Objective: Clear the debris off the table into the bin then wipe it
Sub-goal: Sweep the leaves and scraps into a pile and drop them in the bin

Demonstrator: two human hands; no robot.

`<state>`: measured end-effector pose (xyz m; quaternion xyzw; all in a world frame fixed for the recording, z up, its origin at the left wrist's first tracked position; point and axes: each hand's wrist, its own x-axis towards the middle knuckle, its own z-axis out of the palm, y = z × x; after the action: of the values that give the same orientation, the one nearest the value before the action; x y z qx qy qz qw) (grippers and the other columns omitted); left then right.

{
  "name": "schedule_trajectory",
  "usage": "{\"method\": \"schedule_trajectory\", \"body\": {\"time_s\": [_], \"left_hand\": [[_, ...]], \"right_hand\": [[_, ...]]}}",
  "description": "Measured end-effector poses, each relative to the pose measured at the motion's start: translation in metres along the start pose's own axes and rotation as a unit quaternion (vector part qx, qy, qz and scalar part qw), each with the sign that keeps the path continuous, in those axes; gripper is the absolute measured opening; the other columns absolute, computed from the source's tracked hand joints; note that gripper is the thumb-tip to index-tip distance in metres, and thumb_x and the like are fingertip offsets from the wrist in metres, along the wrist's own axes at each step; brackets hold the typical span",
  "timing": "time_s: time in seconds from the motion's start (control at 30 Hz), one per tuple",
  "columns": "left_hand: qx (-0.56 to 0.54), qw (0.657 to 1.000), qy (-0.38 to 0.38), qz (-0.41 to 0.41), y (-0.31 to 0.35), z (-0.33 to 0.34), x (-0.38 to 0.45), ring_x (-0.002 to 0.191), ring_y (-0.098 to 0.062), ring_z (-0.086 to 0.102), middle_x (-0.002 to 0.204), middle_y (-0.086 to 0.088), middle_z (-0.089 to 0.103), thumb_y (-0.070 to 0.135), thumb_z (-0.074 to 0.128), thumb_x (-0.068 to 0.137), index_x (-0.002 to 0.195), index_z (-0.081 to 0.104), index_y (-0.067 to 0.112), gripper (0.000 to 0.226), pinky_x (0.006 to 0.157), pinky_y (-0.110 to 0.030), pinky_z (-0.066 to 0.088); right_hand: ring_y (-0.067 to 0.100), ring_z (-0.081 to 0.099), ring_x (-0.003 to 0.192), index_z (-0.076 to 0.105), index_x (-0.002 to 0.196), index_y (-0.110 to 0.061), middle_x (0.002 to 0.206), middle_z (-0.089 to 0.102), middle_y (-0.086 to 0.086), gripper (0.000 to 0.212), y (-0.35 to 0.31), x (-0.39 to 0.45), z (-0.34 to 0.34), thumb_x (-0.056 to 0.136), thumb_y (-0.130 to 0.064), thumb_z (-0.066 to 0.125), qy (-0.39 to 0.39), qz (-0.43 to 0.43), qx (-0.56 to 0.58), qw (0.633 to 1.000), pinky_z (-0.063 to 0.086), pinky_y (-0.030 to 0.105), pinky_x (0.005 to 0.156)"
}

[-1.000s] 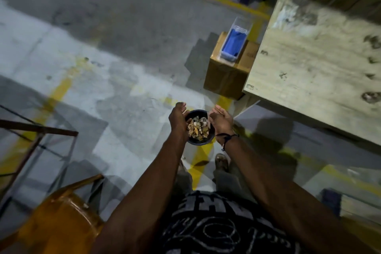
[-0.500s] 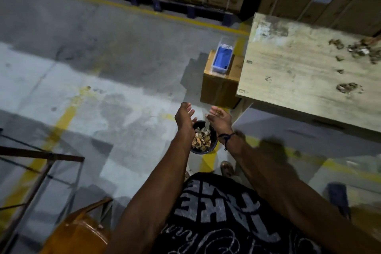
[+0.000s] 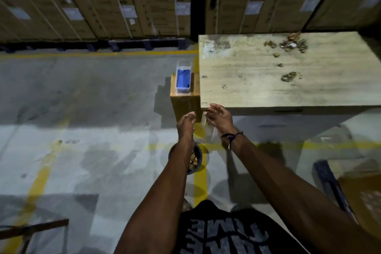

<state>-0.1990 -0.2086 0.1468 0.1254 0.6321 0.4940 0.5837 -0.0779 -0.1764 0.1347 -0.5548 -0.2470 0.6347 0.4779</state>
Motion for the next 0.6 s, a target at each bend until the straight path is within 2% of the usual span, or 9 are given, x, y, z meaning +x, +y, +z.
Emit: {"method": "schedule_trajectory", "body": {"time_s": [0.07, 0.13, 0.2, 0.3, 0.4, 0.47, 0.6], "left_hand": [[0.008, 1.000, -0.019, 0.007, 0.000, 0.028, -0.006, 0.106, -0.017, 0.067, 0.109, -0.001, 0.071, 0.013, 0.057, 0.103, 0.101, 0.070, 0.021, 0.015, 0.075, -0.027, 0.042], [0.011, 0.999, -0.036, 0.010, -0.003, 0.059, -0.014, 0.094, -0.010, 0.067, 0.103, 0.001, 0.071, 0.014, 0.056, 0.104, 0.107, 0.069, 0.019, 0.014, 0.072, -0.026, 0.043], [0.018, 0.999, -0.045, 0.015, -0.007, 0.091, -0.021, 0.084, -0.006, 0.065, 0.092, 0.004, 0.070, 0.013, 0.056, 0.104, 0.111, 0.069, 0.017, 0.016, 0.067, -0.025, 0.042], [0.031, 0.997, -0.067, 0.014, -0.019, 0.146, -0.034, 0.090, -0.010, 0.067, 0.099, 0.000, 0.073, 0.012, 0.060, 0.101, 0.116, 0.073, 0.013, 0.020, 0.072, -0.026, 0.044], [-0.001, 0.996, -0.091, 0.009, -0.031, 0.194, -0.045, 0.091, -0.015, 0.069, 0.101, -0.003, 0.073, 0.009, 0.060, 0.101, 0.114, 0.072, 0.011, 0.018, 0.070, -0.025, 0.049], [-0.012, 0.994, -0.107, 0.007, -0.038, 0.223, -0.051, 0.092, -0.017, 0.070, 0.098, -0.001, 0.073, 0.010, 0.060, 0.101, 0.109, 0.070, 0.013, 0.014, 0.068, -0.025, 0.048], [-0.006, 0.993, -0.119, 0.004, -0.053, 0.278, -0.063, 0.087, -0.015, 0.070, 0.097, -0.001, 0.073, 0.011, 0.060, 0.101, 0.104, 0.070, 0.015, 0.011, 0.065, -0.027, 0.044]], "right_hand": [[0.022, 0.066, 0.099, 0.060, 0.128, -0.004, 0.119, 0.063, 0.013, 0.041, -0.021, 0.003, -0.022, 0.092, 0.014, 0.066, -0.001, -0.013, 0.015, 1.000, 0.057, 0.027, 0.079], [0.029, 0.063, 0.110, 0.058, 0.134, 0.001, 0.124, 0.060, 0.015, 0.043, -0.042, 0.006, -0.049, 0.093, 0.014, 0.065, 0.003, -0.028, 0.025, 0.999, 0.056, 0.034, 0.087], [0.028, 0.063, 0.109, 0.060, 0.130, 0.000, 0.124, 0.060, 0.016, 0.041, -0.062, 0.009, -0.074, 0.092, 0.014, 0.066, 0.009, -0.045, 0.035, 0.998, 0.056, 0.034, 0.087], [0.016, 0.066, 0.094, 0.061, 0.125, -0.003, 0.110, 0.065, 0.009, 0.041, -0.094, 0.009, -0.118, 0.089, 0.016, 0.068, 0.023, -0.068, 0.067, 0.995, 0.060, 0.020, 0.072], [0.018, 0.066, 0.093, 0.061, 0.122, -0.003, 0.104, 0.064, 0.006, 0.039, -0.122, 0.013, -0.162, 0.089, 0.017, 0.068, 0.032, -0.088, 0.091, 0.991, 0.060, 0.020, 0.072], [0.020, 0.066, 0.095, 0.061, 0.119, -0.003, 0.103, 0.064, 0.007, 0.037, -0.137, 0.016, -0.191, 0.088, 0.017, 0.068, 0.037, -0.102, 0.102, 0.989, 0.059, 0.020, 0.072], [0.014, 0.066, 0.094, 0.062, 0.117, -0.003, 0.102, 0.065, 0.007, 0.035, -0.164, 0.028, -0.247, 0.088, 0.017, 0.069, 0.062, -0.132, 0.099, 0.984, 0.059, 0.018, 0.071]]}}
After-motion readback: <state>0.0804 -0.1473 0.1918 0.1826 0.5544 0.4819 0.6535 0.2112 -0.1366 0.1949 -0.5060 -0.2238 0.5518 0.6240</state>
